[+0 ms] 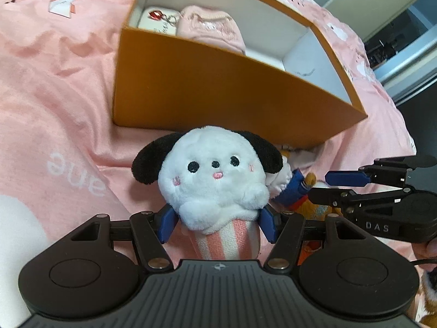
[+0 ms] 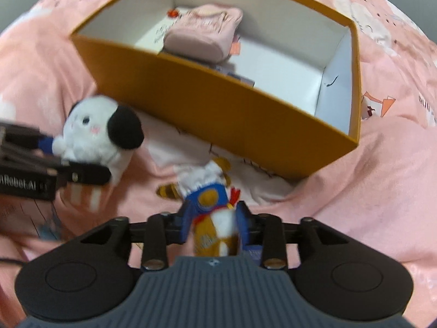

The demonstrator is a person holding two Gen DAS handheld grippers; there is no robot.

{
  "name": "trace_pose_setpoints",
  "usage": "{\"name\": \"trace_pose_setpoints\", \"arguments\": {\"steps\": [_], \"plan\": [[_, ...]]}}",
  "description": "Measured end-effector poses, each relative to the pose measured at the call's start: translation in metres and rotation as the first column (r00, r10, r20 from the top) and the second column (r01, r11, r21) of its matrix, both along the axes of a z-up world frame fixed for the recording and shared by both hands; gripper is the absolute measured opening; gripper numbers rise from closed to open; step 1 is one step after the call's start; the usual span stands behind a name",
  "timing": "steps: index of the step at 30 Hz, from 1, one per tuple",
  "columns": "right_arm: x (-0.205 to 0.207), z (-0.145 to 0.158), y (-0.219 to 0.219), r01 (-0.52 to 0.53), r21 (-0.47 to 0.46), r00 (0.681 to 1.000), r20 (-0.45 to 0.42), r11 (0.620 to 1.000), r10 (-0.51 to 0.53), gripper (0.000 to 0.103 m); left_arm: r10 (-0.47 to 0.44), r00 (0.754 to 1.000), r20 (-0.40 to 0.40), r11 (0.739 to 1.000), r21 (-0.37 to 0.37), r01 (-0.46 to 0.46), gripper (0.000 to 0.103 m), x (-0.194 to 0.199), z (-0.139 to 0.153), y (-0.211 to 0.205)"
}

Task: Organize objects
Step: 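Lift the white dog plush and duck plush over the shoebox with both grippers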

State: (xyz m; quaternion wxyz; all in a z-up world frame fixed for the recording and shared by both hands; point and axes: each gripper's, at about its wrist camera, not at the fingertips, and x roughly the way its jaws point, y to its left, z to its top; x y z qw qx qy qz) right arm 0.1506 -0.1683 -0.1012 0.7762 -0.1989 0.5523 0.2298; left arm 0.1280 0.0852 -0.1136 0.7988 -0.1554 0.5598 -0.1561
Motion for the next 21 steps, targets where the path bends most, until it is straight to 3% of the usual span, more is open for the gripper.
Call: {"name": "trace_pose_setpoints", "arguments": {"steps": [7,10,11,17,21], "plan": [[-0.005,-0.021,0.002,-0.091,-0.1,0.996,-0.019,0.991,0.089,0.054,-0.03,0.999,-0.033,0.999,0.043,0.032,0.071,0.001,-0.008,-0.007],[-0.005,-0.03,-0.001,-0.1,-0.14,0.995,-0.005,0.985,0.101,0.053,-0.034,0.999,-0.035,0.998,0.055,0.036,0.071,0.001,-0.009,-0.008],[-0.005,-0.031,-0.003,-0.096,-0.148,0.995,0.006,0.984,0.098,0.047,-0.035,0.999,-0.034,0.998,0.059,0.037,0.071,0.001,-0.009,-0.008],[-0.007,-0.025,-0.021,-0.054,-0.081,0.998,0.04,0.995,0.057,0.038,-0.068,0.998,0.003,0.995,0.078,0.067,0.07,-0.004,0.001,-0.012],[-0.016,0.001,-0.041,0.004,0.024,0.997,0.082,1.0,-0.006,0.037,-0.116,0.992,0.049,0.991,0.068,0.112,0.07,-0.011,0.02,-0.014]]}}
